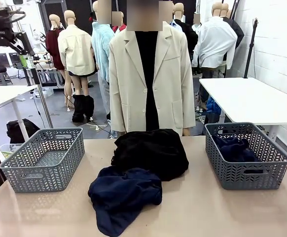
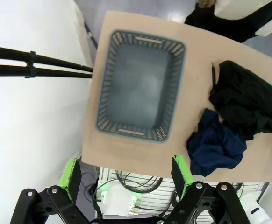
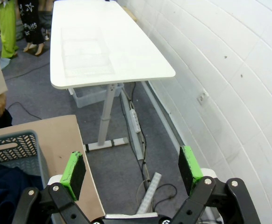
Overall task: Sort the tops and bottoms.
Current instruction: Lift clothes from the center of the table with your right hand.
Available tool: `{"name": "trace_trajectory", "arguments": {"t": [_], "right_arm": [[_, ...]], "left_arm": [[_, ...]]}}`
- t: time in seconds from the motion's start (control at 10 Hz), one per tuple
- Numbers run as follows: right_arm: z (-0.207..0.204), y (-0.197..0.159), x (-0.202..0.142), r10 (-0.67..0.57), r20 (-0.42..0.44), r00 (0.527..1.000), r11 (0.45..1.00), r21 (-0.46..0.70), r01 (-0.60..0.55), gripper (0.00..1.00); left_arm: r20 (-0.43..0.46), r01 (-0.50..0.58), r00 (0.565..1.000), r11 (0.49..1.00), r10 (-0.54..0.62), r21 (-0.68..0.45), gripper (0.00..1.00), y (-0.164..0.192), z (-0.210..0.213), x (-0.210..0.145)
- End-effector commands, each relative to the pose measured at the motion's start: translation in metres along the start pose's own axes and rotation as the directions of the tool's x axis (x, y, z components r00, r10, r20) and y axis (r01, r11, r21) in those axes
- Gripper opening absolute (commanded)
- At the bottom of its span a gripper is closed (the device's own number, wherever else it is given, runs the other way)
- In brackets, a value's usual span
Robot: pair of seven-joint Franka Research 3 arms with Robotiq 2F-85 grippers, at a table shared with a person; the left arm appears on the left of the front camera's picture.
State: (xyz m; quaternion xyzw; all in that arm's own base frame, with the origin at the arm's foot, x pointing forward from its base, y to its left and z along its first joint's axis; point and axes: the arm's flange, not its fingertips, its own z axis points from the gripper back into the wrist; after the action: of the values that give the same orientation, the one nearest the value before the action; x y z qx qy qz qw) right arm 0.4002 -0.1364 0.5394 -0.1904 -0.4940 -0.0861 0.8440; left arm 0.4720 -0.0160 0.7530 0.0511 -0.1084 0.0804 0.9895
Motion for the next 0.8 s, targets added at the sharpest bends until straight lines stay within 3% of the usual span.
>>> {"name": "trace_trajectory", "arguments": {"t": [0.0,0.1,0.2,0.4,0.6,0.7], "right_arm": [[0.0,0.0,0.0,0.002,0.004,1.0,1.0,-0.001,-0.002,1.0],[0.0,0.0,0.0,0.002,0.004,1.0,1.0,-0.001,-0.002,1.0],[0.0,0.0,0.0,0.002,0.004,1.0,1.0,-0.001,-0.002,1.0],[0.0,0.0,0.0,0.002,0.004,1.0,1.0,-0.001,-0.002,1.0],[0.0,0.0,0.0,0.002,0.004,1.0,1.0,-0.001,-0.002,1.0],[0.0,0.0,0.0,0.002,0.004,1.0,1.0,-0.001,-0.002,1.0]], "left_arm": [[0.004,0.093,0.996,0.99,-0.093,-0.106,1.0,0.011,-0.036,-0.006],[-0.02,0.094,0.995,0.977,-0.099,-0.191,1.0,0.014,-0.065,-0.012],[-0.007,0.071,0.997,0.98,-0.074,-0.188,1.0,0.019,-0.09,-0.02],[-0.066,0.168,0.983,0.982,-0.174,-0.085,1.0,0.02,-0.122,-0.045],[-0.111,0.279,0.95,0.954,-0.291,-0.112,1.0,0.006,-0.124,-0.057],[-0.098,0.156,0.981,0.981,-0.168,-0.119,1.0,0.012,-0.132,-0.036]]}}
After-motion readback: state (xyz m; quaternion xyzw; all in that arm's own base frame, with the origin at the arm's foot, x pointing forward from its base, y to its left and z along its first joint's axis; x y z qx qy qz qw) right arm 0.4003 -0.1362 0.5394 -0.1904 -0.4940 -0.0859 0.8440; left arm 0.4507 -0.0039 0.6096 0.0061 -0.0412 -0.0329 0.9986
